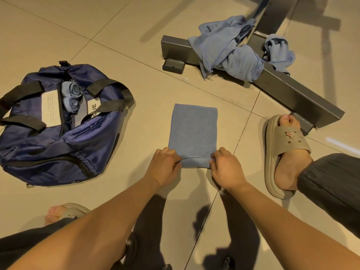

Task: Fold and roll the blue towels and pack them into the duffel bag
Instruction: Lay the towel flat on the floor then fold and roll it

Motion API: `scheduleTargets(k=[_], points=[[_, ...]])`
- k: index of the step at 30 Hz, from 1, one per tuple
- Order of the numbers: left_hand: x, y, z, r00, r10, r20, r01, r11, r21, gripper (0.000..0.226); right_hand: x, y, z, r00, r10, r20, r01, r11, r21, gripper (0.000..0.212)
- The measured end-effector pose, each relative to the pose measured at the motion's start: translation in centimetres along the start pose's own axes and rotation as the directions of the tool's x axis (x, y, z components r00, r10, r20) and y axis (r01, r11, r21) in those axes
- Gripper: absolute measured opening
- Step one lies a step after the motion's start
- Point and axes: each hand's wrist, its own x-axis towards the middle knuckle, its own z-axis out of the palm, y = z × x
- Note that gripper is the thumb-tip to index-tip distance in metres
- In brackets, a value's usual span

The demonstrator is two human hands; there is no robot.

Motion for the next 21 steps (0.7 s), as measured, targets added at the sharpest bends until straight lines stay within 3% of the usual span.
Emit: scheduleTargets(k=[2,6,9,11,13,15,18,21], points=[[0.8,-0.4,-0.2,0.998,-0.025,0.05,0.026,0.999,-0.025,0.016,-0.5,-0.4,0.0,0.987,-0.112,-0.117,0.102,0.991,-0.085,0.012],[2.6,-1.0,-1.1,0.968,-0.064,0.243,0.066,0.998,-0.001,0.021,-0.8,-1.3,0.5,0.945,-0.311,-0.101,0.297,0.945,-0.136,0.011],[3.5,-0.8,-2.0,0.931,-0.09,0.353,0.107,0.994,-0.028,0.023,-1.1,-1.0,1.6,0.955,-0.29,-0.067,0.275,0.946,-0.171,0.012],[3.7,-0.6,-2.0,0.913,-0.175,0.368,0.23,0.967,-0.11,0.029,-1.0,-1.0,2.1,0.975,-0.213,-0.065,0.202,0.969,-0.142,0.018],[3.5,-0.7,-1.3,0.902,-0.315,0.296,0.392,0.883,-0.257,0.021,-0.3,-1.3,2.2,0.989,-0.128,-0.074,0.122,0.989,-0.089,0.023],[2.8,-0.4,-0.9,0.917,-0.39,0.087,0.397,0.861,-0.318,0.012,0.5,-1.6,2.1,0.995,-0.076,-0.069,0.072,0.996,-0.05,0.025],[1.6,0.2,-0.2,0.961,-0.22,-0.169,0.208,0.975,-0.083,0.008,1.6,-1.5,1.9,0.998,-0.057,-0.028,0.057,0.998,-0.004,0.024],[0.2,0.8,0.7,0.983,-0.023,-0.183,0.04,0.995,0.094,0.018,2.2,-1.2,1.9,0.999,-0.044,0.0,0.044,0.998,0.042,0.017]])
